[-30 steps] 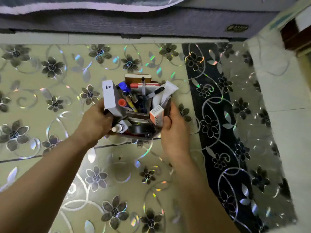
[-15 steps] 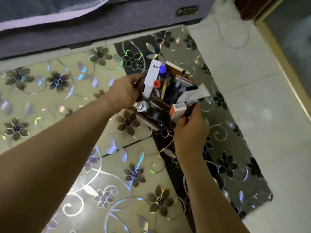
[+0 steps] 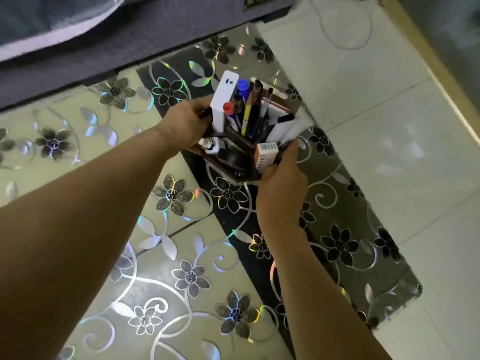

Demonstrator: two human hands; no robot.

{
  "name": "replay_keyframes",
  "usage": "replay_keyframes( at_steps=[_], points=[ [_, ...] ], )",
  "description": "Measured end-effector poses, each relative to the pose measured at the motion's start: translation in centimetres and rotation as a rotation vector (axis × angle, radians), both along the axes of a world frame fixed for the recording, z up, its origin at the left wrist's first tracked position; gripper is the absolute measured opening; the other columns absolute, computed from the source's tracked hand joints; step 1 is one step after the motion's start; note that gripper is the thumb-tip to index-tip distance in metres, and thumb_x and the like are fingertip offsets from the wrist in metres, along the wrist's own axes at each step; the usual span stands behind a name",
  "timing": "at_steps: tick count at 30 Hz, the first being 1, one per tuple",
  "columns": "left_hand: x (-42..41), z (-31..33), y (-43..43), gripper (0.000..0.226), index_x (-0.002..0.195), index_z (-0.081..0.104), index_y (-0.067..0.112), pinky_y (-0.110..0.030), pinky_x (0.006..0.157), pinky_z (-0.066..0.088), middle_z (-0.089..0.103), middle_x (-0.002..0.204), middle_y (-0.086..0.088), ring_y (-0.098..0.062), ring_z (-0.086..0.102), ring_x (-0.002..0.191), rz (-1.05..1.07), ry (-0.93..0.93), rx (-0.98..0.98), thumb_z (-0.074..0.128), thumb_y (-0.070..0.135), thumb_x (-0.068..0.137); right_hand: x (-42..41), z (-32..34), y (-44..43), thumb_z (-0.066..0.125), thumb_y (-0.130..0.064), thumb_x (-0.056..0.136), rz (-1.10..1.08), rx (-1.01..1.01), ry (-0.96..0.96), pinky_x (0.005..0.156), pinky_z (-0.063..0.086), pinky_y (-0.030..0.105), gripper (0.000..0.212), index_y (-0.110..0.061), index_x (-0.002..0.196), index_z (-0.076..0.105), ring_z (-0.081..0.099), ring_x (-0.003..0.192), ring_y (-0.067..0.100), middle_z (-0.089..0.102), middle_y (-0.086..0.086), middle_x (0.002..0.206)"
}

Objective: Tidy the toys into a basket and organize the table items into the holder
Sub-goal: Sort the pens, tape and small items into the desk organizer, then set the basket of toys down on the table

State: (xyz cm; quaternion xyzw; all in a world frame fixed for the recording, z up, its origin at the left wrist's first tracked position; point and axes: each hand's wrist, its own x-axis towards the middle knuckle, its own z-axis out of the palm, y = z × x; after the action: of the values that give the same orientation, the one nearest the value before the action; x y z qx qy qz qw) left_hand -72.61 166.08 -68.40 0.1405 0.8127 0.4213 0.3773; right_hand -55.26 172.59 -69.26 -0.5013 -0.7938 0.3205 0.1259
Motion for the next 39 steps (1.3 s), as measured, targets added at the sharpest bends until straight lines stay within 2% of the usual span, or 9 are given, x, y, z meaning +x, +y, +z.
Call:
replay_keyframes(
  at_steps=[4, 7, 11, 15, 19, 24, 28, 32, 39],
  points=[
    [1.6, -0.2, -3.0, 0.034, 0.128, 0.054, 0.032, -0.039, 0.079, 0.059, 0.062, 0.114, -0.004, -0.021, 0.062, 0.096, 0.2, -0.092, 0.135, 0.041, 0.021, 0.099, 0.1, 2.0, -0.6, 0.044, -0.01, 0.093, 0.063, -0.109, -0.059, 0.088, 0.048, 0.045, 0.062, -0.012, 0.15, 0.019, 0.059, 0.108, 0.037, 0.059, 0.024, 0.121],
    [4.2, -0.1, -7.8, 0.043, 0.137, 0.045, 0.036, -0.041, 0.103, 0.044, 0.059, 0.126, 0.005, -0.022, 0.057, 0.114, 0.082, 0.142, 0.119, 0.043, 0.03, 0.094, 0.9, 3.4, -2.9, 0.044, -0.003, 0.096, 0.112, -0.101, -0.062, 0.098, 0.04, 0.032, 0.068, -0.013, 0.153, 0.008, 0.048, 0.125, 0.031, 0.043, 0.018, 0.143],
    [8.6, 1.1, -17.1, 0.048, 0.141, 0.037, 0.035, -0.011, 0.095, 0.035, 0.048, 0.128, 0.019, 0.003, 0.048, 0.115, 0.111, 0.269, 0.091, 0.045, 0.035, 0.094, 2.0, 3.7, -10.4, 0.044, -0.007, 0.097, 0.185, -0.102, -0.095, 0.095, 0.033, 0.02, 0.072, -0.017, 0.153, -0.001, 0.048, 0.127, 0.03, 0.035, 0.016, 0.152],
    [11.5, 1.9, -28.2, 0.047, 0.141, 0.036, 0.034, 0.009, 0.088, 0.024, 0.04, 0.135, 0.024, 0.004, 0.047, 0.115, 0.238, 0.316, 0.014, 0.046, 0.021, 0.097, 2.2, 3.7, -19.9, 0.041, -0.014, 0.098, 0.344, -0.155, -0.17, 0.093, 0.035, 0.025, 0.068, -0.02, 0.153, 0.003, 0.05, 0.125, 0.03, 0.039, 0.015, 0.149],
    [13.8, 3.2, -39.5, 0.048, 0.142, 0.037, 0.03, 0.002, 0.101, 0.023, 0.037, 0.142, 0.019, 0.012, 0.033, 0.126, 0.343, 0.36, -0.061, 0.047, 0.022, 0.097, 1.9, 4.1, -29.7, 0.042, -0.018, 0.099, 0.541, -0.214, -0.166, 0.099, 0.031, 0.021, 0.062, -0.02, 0.153, 0.01, 0.042, 0.134, 0.024, 0.029, 0.006, 0.156],
    [18.0, 7.4, -57.5, 0.05, 0.143, 0.034, 0.035, -0.006, 0.104, 0.022, 0.039, 0.147, 0.01, -0.003, 0.033, 0.136, 0.57, 0.429, -0.22, 0.047, 0.026, 0.096, 2.2, 6.4, -46.6, 0.042, -0.024, 0.1, 0.819, -0.286, -0.161, 0.098, 0.037, 0.026, 0.061, -0.026, 0.153, 0.01, 0.047, 0.129, 0.022, 0.035, 0.0, 0.153],
    [21.7, 10.5, -68.0, 0.053, 0.144, 0.03, 0.04, -0.018, 0.107, 0.029, 0.034, 0.15, 0.015, 0.001, 0.035, 0.132, 0.686, 0.453, -0.286, 0.048, 0.029, 0.095, 2.9, 8.1, -57.3, 0.042, -0.025, 0.1, 1.008, -0.311, -0.156, 0.104, 0.035, 0.029, 0.063, -0.024, 0.153, 0.007, 0.042, 0.134, 0.02, 0.029, -0.003, 0.156],
    [27.0, 11.7, -78.7, 0.054, 0.144, 0.035, 0.027, -0.013, 0.104, 0.025, 0.037, 0.144, 0.013, -0.015, 0.04, 0.134, 0.818, 0.499, -0.423, 0.053, 0.022, 0.093, 5.9, 8.9, -68.3, 0.042, -0.028, 0.099, 1.164, -0.327, -0.211, 0.101, 0.034, 0.029, 0.063, -0.022, 0.153, 0.009, 0.045, 0.131, 0.023, 0.037, 0.004, 0.152],
    [33.1, 8.1, -89.5, 0.054, 0.147, 0.028, 0.016, -0.04, 0.107, 0.032, 0.037, 0.15, -0.009, -0.031, 0.038, 0.135, 0.939, 0.239, -0.674, 0.045, 0.016, 0.096, 12.1, 8.0, -78.1, 0.041, -0.027, 0.1, 1.201, -0.372, -0.471, 0.094, 0.04, 0.034, 0.067, -0.023, 0.153, 0.001, 0.05, 0.123, 0.03, 0.046, 0.009, 0.143]
  ],
)
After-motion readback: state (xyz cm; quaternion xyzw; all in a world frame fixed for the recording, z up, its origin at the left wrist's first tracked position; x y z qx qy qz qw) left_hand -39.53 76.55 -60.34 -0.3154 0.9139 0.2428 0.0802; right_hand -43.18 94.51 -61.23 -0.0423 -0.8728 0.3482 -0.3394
